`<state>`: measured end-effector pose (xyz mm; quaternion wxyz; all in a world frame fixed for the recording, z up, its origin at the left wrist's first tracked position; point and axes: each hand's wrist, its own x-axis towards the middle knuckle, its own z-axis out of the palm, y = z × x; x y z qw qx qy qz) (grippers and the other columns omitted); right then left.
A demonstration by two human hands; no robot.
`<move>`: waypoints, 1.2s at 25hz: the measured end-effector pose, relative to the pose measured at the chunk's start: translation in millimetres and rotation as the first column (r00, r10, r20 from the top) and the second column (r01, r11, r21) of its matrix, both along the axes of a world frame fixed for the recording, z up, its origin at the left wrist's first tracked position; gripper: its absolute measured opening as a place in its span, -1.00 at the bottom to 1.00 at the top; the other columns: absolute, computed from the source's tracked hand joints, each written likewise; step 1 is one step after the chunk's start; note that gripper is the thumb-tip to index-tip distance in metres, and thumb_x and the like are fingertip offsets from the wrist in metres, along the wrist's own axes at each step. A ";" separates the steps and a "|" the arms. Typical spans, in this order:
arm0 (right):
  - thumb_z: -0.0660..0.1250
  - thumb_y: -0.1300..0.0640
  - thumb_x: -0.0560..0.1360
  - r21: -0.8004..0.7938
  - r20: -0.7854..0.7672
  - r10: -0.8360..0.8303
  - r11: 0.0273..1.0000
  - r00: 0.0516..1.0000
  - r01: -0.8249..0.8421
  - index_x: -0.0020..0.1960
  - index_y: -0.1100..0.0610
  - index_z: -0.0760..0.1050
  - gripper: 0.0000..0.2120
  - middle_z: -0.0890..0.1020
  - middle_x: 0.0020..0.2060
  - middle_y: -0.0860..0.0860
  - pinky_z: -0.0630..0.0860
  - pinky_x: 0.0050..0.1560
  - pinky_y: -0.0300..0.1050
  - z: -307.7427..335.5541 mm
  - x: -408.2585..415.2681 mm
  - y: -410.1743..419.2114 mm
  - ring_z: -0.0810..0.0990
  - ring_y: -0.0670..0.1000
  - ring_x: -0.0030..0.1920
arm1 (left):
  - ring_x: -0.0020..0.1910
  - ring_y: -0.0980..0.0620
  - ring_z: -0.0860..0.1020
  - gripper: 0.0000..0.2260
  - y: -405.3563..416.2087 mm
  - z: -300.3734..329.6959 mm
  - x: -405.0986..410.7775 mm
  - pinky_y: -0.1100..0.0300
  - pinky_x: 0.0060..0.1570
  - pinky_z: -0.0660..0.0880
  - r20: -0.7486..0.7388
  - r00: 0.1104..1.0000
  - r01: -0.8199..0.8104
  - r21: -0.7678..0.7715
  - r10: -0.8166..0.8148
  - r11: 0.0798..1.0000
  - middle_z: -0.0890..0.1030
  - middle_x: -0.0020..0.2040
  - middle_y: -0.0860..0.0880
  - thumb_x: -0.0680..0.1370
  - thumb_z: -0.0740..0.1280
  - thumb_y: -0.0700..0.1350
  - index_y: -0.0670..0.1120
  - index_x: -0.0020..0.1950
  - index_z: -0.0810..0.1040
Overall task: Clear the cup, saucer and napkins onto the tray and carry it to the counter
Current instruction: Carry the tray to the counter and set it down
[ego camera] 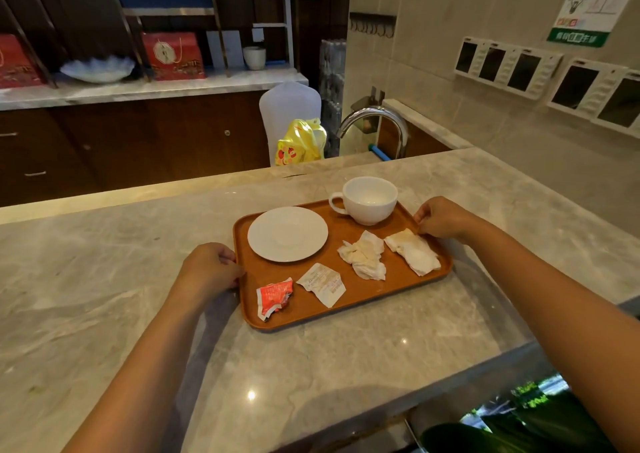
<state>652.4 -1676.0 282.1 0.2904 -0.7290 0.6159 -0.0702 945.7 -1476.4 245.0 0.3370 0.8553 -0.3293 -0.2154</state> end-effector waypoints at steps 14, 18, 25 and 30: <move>0.34 0.36 0.44 0.021 0.076 -0.016 1.000 0.997 0.015 -0.13 0.16 0.53 -0.88 0.53 -0.17 0.10 0.48 -0.31 -0.21 -4.1 -2.1 -7.1 0.50 0.00 -0.22 | -0.41 0.10 0.55 -0.84 -5.9 -17.6 1.3 0.29 -0.50 0.35 0.089 0.994 -0.055 -0.060 0.061 0.997 0.54 -0.37 0.04 0.41 0.46 -0.21 -0.03 -0.17 0.50; 0.36 0.34 0.44 -0.037 0.062 -0.038 0.999 0.997 0.040 -0.13 0.12 0.53 -0.87 0.53 -0.13 0.09 0.45 -0.30 -0.22 -6.3 -0.6 -9.4 0.50 0.01 -0.17 | -0.41 0.10 0.54 -0.85 -6.8 -18.8 -0.7 0.30 -0.49 0.34 0.078 0.994 -0.073 -0.055 0.078 0.996 0.53 -0.37 0.05 0.41 0.45 -0.21 -0.04 -0.15 0.51; 0.38 0.19 0.46 -0.083 0.112 -0.091 0.991 0.990 0.101 -0.02 0.13 0.57 -0.90 0.54 -0.06 0.09 0.41 -0.43 -0.27 -8.3 -5.2 -4.1 0.51 0.03 -0.11 | -0.34 0.11 0.55 -0.91 6.9 -7.8 -9.5 0.29 -0.44 0.40 0.004 1.000 -0.024 -0.118 0.025 0.993 0.56 -0.29 0.03 0.47 0.41 -0.16 -0.08 -0.06 0.54; 0.27 0.17 0.51 -0.318 -0.068 -0.030 0.948 0.997 0.007 0.07 0.11 0.56 -0.83 0.58 0.07 0.12 0.49 -0.10 -0.08 2.1 -28.8 40.0 0.54 0.09 -0.02 | -0.21 0.05 0.50 -0.80 39.1 19.8 -17.5 0.12 -0.10 0.39 0.183 0.972 0.155 -0.031 -0.147 0.987 0.60 -0.12 -0.04 0.60 0.20 -0.07 -0.10 0.00 0.59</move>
